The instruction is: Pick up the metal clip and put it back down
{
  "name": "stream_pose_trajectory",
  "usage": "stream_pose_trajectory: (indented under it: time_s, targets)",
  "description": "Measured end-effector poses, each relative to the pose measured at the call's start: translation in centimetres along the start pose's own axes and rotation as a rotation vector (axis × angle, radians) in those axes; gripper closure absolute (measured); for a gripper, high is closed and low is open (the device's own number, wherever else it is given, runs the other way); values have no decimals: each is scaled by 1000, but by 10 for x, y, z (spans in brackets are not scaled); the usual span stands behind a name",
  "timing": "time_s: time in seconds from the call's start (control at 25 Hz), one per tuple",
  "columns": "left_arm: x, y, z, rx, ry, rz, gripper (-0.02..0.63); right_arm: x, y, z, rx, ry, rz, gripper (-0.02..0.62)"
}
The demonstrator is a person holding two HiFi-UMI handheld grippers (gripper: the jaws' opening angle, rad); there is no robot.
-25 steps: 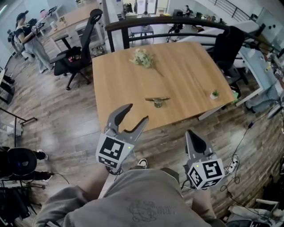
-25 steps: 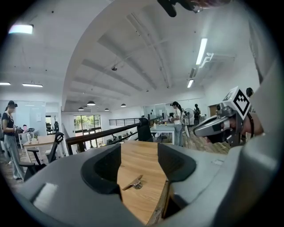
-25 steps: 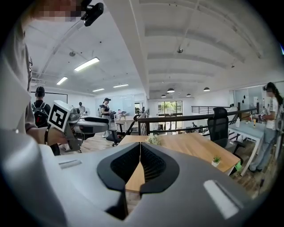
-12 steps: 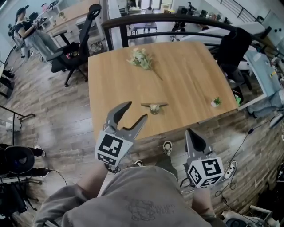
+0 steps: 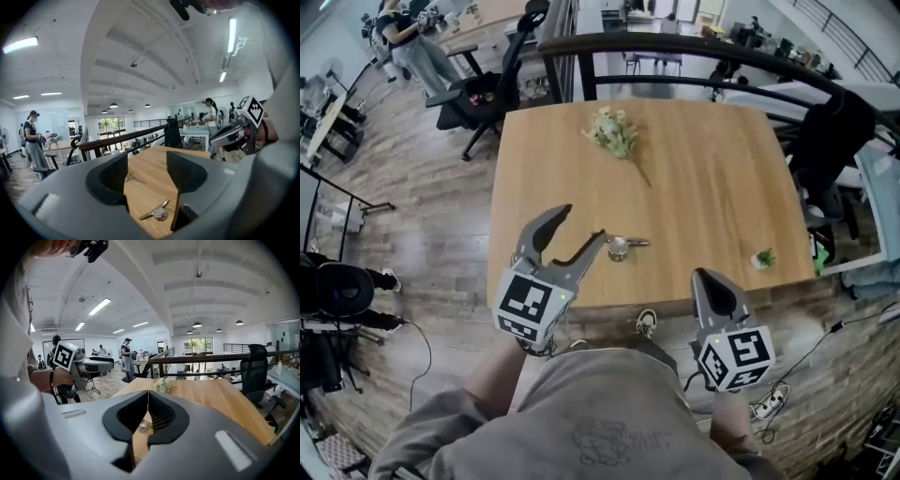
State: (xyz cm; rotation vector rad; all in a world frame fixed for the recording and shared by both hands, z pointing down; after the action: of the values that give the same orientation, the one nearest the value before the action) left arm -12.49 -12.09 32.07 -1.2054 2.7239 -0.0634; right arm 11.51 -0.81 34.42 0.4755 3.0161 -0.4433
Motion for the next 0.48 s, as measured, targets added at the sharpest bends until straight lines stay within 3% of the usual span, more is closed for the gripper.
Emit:
stream_pose_trajectory:
  time_s: [0.24, 0.48]
  targets:
    - [-17, -28, 4, 28, 28, 114, 347, -54, -22, 13, -3, 39, 119, 583]
    - [-29, -38, 3, 64, 15, 203, 347, -81, -40, 19, -11, 61, 210, 583]
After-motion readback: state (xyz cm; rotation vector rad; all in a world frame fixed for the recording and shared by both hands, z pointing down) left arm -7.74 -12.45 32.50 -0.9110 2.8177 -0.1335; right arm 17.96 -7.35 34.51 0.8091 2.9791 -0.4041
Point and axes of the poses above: the fingertips, and each gripper's own axes: y backward along the fingers, x to its left, z out of its top, the point moved 7 cm from there along y, backward along the fingers, and after that the axes turned 7 degrees about -x, right-handed, at the moved point
